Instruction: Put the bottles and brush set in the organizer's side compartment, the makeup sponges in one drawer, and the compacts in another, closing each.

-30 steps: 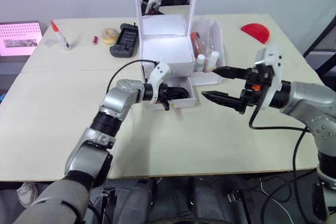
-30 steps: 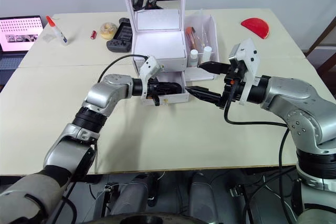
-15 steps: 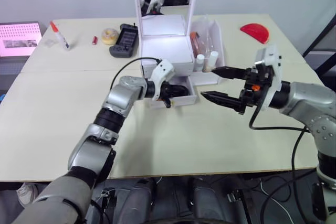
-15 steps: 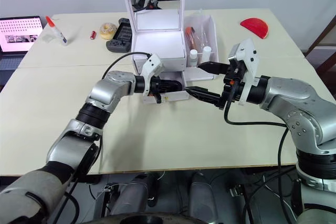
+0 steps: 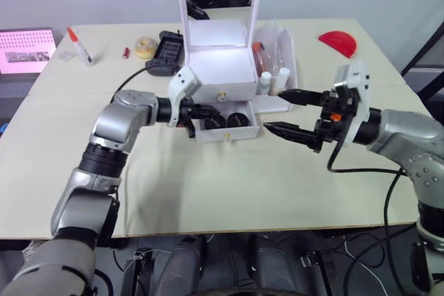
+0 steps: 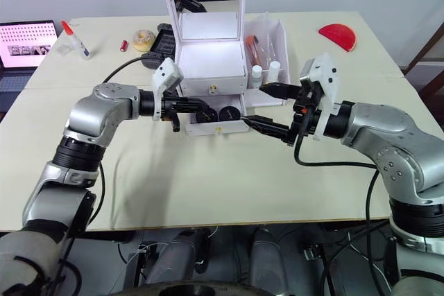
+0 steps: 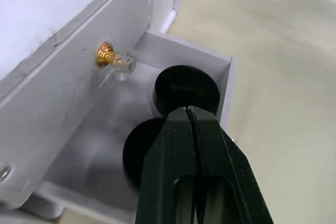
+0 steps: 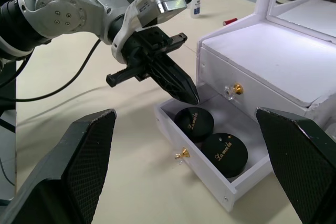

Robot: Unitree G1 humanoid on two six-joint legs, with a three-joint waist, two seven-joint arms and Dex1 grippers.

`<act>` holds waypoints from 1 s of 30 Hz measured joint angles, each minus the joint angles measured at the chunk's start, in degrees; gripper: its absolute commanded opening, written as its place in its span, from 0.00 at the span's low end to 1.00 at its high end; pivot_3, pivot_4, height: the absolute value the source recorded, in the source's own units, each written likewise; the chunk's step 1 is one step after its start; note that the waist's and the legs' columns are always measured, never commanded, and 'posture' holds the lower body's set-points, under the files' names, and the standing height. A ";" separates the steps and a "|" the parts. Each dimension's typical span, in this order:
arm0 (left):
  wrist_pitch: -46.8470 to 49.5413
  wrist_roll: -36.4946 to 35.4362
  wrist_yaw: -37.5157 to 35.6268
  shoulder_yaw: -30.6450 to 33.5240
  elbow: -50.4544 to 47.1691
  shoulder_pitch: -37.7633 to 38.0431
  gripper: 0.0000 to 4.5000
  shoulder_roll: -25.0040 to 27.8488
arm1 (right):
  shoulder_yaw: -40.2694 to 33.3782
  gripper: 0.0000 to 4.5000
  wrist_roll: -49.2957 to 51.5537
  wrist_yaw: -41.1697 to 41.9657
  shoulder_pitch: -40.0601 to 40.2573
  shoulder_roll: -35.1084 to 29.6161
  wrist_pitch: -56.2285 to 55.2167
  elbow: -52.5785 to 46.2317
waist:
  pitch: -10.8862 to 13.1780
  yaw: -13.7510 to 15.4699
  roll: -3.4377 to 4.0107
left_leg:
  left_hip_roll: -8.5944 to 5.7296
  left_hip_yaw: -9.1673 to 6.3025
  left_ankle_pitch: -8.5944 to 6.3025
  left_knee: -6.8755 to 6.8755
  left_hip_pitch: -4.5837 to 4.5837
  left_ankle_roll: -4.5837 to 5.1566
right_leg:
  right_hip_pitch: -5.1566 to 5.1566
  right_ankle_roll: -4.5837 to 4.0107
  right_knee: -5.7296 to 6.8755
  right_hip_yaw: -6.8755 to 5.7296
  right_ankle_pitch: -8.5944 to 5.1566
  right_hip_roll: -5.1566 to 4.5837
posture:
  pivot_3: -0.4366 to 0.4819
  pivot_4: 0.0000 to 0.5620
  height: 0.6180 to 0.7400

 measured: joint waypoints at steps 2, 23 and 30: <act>0.05 -0.53 -0.32 1.36 -0.26 0.84 0.01 2.03 | 0.00 1.00 0.01 -0.02 0.02 0.00 0.00 0.00 | 0.00 -0.18 0.00 | 0.01 0.00 0.00 -0.02 0.00 0.00 | -0.02 0.00 0.01 0.00 0.00 0.02 | 0.48 0.27 0.97; 8.30 -17.08 1.02 18.73 -26.17 26.61 0.01 13.70 | -5.44 1.00 -1.31 -0.46 10.40 -1.50 -1.19 0.01 | 0.00 0.18 0.02 | 0.05 -0.01 -0.01 0.00 0.01 -0.01 | 0.04 -0.24 -0.06 0.03 -0.13 -0.03 | 0.48 0.27 0.97; 8.24 -19.13 3.54 18.22 -32.39 31.48 0.01 13.27 | -8.68 1.00 -2.83 0.27 14.30 -2.66 -3.23 0.31 | 0.00 0.06 0.02 | 0.07 0.03 -0.01 -0.06 0.02 -0.01 | 0.02 -0.25 -0.08 0.03 -0.14 -0.03 | 0.48 0.27 0.97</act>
